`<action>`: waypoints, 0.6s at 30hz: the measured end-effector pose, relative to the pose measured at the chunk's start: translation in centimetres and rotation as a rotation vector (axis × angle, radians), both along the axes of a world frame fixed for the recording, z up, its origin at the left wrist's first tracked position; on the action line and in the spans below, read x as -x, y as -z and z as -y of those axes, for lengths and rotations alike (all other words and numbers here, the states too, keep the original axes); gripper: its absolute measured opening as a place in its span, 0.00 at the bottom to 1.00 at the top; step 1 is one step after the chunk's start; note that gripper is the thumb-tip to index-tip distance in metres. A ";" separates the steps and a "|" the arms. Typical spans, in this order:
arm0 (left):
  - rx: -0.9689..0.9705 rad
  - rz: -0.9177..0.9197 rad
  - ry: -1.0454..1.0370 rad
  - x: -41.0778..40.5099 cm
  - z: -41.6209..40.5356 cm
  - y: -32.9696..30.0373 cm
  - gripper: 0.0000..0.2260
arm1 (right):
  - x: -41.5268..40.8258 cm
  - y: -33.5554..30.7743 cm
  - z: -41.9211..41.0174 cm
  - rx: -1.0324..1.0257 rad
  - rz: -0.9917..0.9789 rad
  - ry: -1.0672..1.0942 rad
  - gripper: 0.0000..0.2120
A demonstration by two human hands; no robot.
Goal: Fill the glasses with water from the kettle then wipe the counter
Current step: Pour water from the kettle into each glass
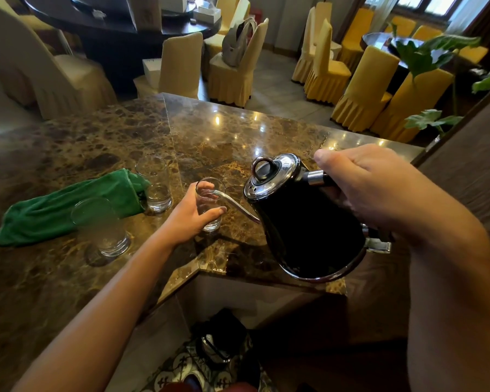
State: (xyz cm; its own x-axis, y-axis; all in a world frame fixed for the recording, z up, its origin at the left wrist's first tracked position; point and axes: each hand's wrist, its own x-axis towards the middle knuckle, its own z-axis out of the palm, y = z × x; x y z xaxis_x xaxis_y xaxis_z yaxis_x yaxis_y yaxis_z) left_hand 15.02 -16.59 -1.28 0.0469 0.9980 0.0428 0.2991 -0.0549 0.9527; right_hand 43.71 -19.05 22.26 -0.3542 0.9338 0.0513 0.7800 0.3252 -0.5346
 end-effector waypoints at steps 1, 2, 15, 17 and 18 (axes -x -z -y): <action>0.005 0.008 -0.001 0.0 0.0 0.0 0.29 | 0.1 -0.1 0.1 -0.002 0.007 -0.004 0.30; 0.012 0.016 -0.001 0.0 0.0 0.0 0.28 | 0.1 -0.1 0.1 -0.001 0.012 -0.010 0.30; 0.010 -0.029 -0.006 -0.1 0.1 -0.3 0.27 | -0.4 0.6 0.5 0.034 -0.038 -0.001 0.31; 0.008 -0.030 -0.008 -0.1 0.2 -0.3 0.27 | -1.0 1.4 0.6 0.046 -0.070 0.026 0.30; 0.008 -0.032 -0.009 -0.1 0.1 -0.3 0.27 | -1.3 1.9 0.7 0.055 -0.104 0.042 0.30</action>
